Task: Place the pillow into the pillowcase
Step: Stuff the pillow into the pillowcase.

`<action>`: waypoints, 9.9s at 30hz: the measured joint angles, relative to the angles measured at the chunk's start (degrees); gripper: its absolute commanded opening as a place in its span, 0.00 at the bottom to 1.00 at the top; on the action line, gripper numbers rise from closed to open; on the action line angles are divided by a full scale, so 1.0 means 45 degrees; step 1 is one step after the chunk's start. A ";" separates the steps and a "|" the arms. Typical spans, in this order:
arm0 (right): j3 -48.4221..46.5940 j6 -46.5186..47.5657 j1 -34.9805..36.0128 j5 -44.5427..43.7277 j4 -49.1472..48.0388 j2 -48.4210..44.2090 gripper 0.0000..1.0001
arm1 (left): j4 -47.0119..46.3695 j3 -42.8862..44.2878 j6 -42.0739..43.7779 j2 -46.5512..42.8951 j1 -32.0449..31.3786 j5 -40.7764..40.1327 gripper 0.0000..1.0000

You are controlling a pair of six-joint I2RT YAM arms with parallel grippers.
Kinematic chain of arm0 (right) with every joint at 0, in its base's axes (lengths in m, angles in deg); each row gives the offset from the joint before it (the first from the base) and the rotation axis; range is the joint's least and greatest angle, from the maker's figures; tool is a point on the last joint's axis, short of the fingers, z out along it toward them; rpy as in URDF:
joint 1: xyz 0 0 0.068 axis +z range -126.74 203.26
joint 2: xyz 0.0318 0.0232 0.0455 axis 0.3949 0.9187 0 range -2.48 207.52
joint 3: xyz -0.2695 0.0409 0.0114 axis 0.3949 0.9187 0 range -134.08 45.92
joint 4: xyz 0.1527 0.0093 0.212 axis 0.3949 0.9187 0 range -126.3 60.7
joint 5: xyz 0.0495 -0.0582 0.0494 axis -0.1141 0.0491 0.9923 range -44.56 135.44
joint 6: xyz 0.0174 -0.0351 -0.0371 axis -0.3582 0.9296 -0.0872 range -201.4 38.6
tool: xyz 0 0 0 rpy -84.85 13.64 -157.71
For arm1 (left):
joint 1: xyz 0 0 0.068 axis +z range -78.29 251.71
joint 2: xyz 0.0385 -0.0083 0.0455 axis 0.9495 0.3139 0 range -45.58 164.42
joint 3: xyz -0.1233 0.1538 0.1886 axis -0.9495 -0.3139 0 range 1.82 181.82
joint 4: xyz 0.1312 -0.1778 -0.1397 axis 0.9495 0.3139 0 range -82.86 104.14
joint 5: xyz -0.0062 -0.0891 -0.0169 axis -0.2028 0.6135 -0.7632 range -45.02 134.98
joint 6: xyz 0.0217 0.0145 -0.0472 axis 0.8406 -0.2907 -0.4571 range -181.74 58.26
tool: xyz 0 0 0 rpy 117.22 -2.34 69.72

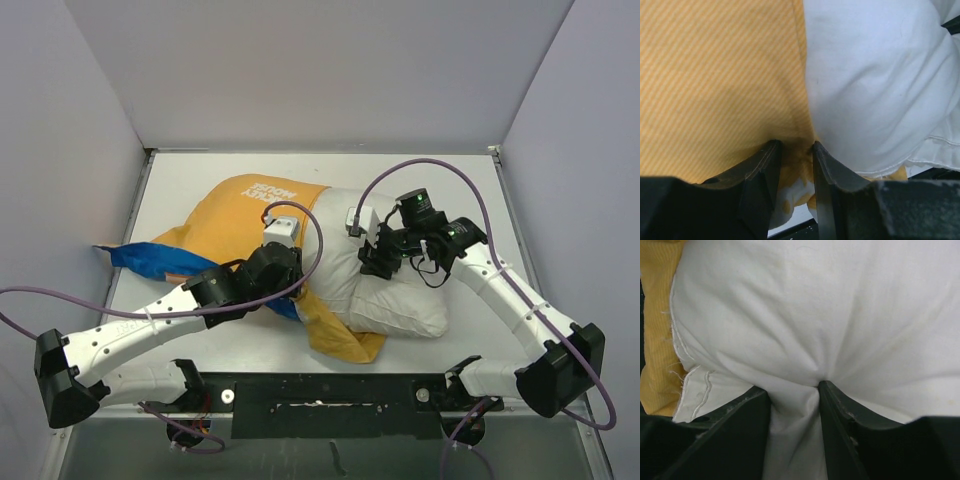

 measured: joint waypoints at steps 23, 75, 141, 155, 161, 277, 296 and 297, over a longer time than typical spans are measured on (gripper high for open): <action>0.0384 -0.0185 0.0005 -0.0083 -0.0495 -0.0107 0.10 | -0.1579 -0.0899 -0.0136 -0.0039 0.0772 0.0573 0.00; -0.3691 0.6023 -0.4172 0.5824 0.3274 -0.0073 0.98 | -1.6092 -0.5362 0.2089 0.3604 0.0923 1.1910 0.00; 0.3201 0.5348 -0.5450 0.7150 0.0068 -0.2739 0.79 | -0.1205 0.7446 0.2327 0.4877 0.1515 0.3361 0.62; 0.3536 0.4954 -0.5493 0.6858 -0.0296 -0.3249 0.93 | 0.1923 1.0282 0.3589 0.8791 0.1185 0.1195 0.00; 0.1428 0.6305 -0.6144 0.6237 0.1496 -0.3298 0.98 | 0.1617 1.0190 0.4464 0.8714 0.1341 0.2511 0.00; 0.0083 0.6926 -0.2982 0.2667 0.2613 -0.0121 0.01 | -1.8156 -0.7334 0.3405 0.1098 0.0282 0.8898 0.10; 0.4143 0.7354 -0.0787 0.2074 -0.0622 -0.3308 0.00 | -0.3944 0.2526 0.2501 -0.1846 -0.0291 0.3706 0.57; 0.4133 0.7417 -0.0777 0.2118 -0.0612 -0.3279 0.00 | -0.3531 0.3298 0.2769 -0.0869 -0.0476 0.3405 0.57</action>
